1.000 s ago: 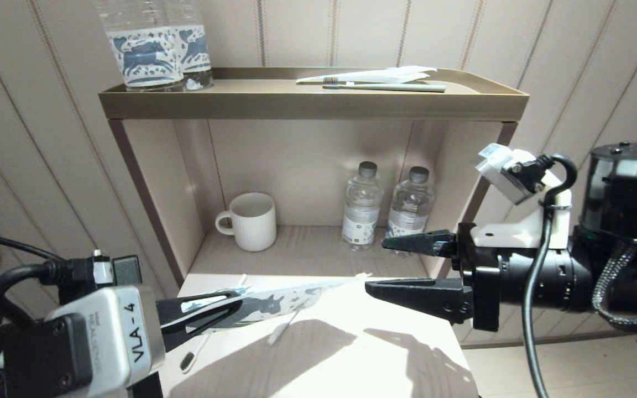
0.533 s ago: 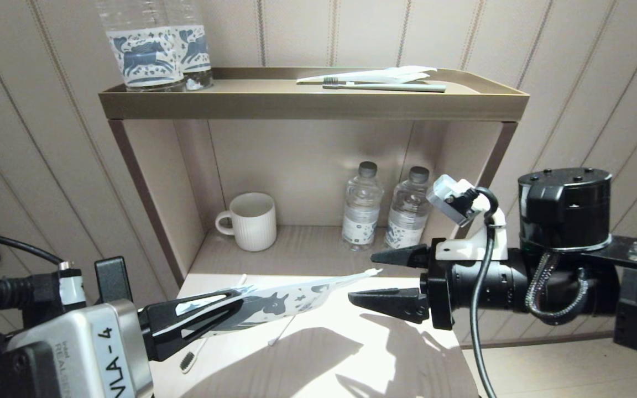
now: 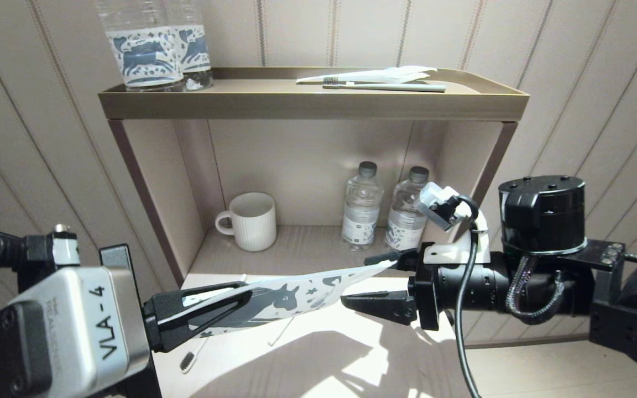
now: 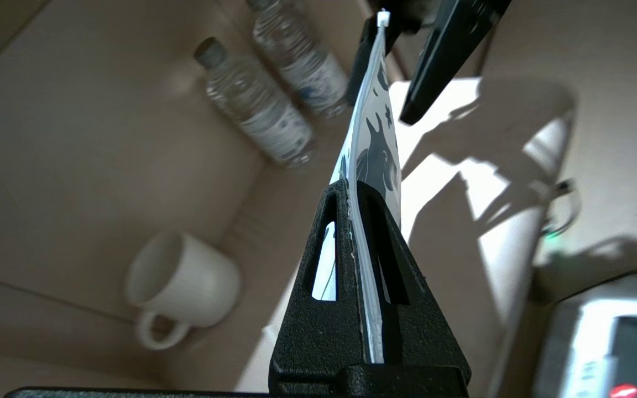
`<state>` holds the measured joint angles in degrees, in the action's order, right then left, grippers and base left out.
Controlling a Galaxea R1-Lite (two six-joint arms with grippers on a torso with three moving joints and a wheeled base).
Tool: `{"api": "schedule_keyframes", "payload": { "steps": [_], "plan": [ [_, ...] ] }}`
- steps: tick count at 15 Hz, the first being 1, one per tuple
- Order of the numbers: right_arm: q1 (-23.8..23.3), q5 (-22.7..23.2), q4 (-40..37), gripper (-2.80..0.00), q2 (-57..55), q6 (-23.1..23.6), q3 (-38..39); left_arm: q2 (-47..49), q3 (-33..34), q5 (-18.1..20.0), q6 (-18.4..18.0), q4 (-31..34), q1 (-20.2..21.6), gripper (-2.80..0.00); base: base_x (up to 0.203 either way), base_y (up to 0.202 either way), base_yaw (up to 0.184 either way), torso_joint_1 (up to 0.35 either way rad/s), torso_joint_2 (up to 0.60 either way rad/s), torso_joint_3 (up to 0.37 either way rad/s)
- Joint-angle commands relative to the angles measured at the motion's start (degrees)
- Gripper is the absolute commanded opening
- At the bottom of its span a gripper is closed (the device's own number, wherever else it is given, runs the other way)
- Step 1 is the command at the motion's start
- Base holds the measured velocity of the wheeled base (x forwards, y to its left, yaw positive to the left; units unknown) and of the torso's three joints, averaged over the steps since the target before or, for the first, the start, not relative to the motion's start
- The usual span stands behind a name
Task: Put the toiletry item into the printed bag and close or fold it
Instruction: Hand it to the other hand
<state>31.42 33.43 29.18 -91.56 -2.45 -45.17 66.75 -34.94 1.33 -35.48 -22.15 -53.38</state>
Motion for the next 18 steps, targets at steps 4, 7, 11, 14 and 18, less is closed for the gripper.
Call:
{"api": "schedule_keyframes", "payload": {
  "steps": [4, 7, 11, 14, 18],
  "plan": [
    [-0.04, 0.57, -0.03, 0.00, 4.73, -0.32, 0.08, 0.82, -0.51, 11.31, 23.87, -0.04, 2.03, -2.80, 0.000, 0.000, 0.000, 0.000, 0.00, 0.000],
    [0.12, 1.68, -0.25, 0.00, 8.21, -0.10, 0.06, 0.67, 2.05, 21.49, 30.47, -0.41, 5.82, -2.80, 0.000, 0.000, 0.000, 0.000, 0.00, 0.000],
    [0.06, 3.40, -0.53, 0.00, 9.91, -0.10, 0.25, 1.33, 1.35, 34.23, 35.08, -2.64, 15.44, -2.80, 0.000, 0.000, 0.000, 0.000, 0.00, 0.000],
    [-0.13, 3.56, -0.53, 0.00, 9.82, -0.10, 0.25, 2.08, -0.43, 42.84, 40.94, -7.82, 22.66, -2.80, 0.000, 0.000, 0.000, 0.000, 0.00, 0.000],
    [-0.21, 6.85, -0.59, 0.00, 10.10, -1.32, -0.90, 3.32, -0.83, 49.60, 44.80, -10.50, 26.25, -2.80, 0.000, 0.000, 0.000, 0.000, 0.00, 0.000]
  ]
}}
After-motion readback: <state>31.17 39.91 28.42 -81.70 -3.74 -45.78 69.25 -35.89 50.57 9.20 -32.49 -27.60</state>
